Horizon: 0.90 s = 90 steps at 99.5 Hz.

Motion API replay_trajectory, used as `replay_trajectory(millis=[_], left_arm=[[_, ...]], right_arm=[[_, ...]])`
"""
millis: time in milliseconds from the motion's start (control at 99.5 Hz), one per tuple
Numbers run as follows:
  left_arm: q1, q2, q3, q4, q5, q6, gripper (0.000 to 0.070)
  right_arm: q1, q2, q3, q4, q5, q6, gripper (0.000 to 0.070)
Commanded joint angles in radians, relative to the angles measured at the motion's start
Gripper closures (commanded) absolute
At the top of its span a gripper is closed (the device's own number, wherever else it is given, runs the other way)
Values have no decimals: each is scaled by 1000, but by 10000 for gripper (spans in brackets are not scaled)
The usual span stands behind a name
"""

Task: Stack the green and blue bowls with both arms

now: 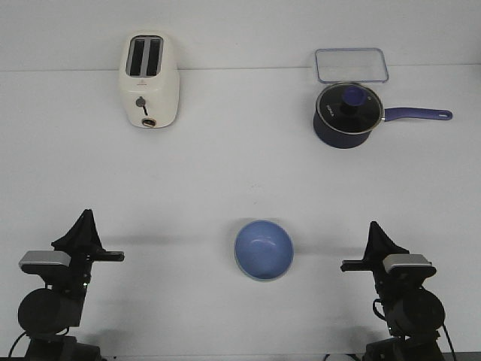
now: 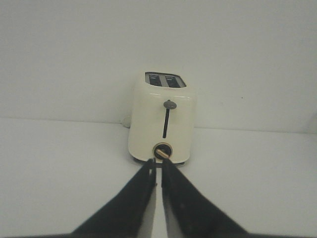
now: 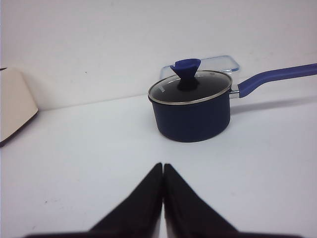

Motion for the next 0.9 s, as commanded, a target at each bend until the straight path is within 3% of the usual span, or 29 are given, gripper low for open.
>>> replay_trajectory(millis=[0,422,663,894], left_arm=[[-2,-1,12,17,-1,4,685],[15,-45,-15,16,2,16,685],[159,-180,-170,-58,246,68,685],[201,-293,-286,-63,250,68,685]], right_arm=[[0,-2,-1,11,4,-9,700],[0,-2,-1,12,4,-9,700],[0,-2,-1,14,4,-9,700],[0,-2,-1,15,4,-9,700]])
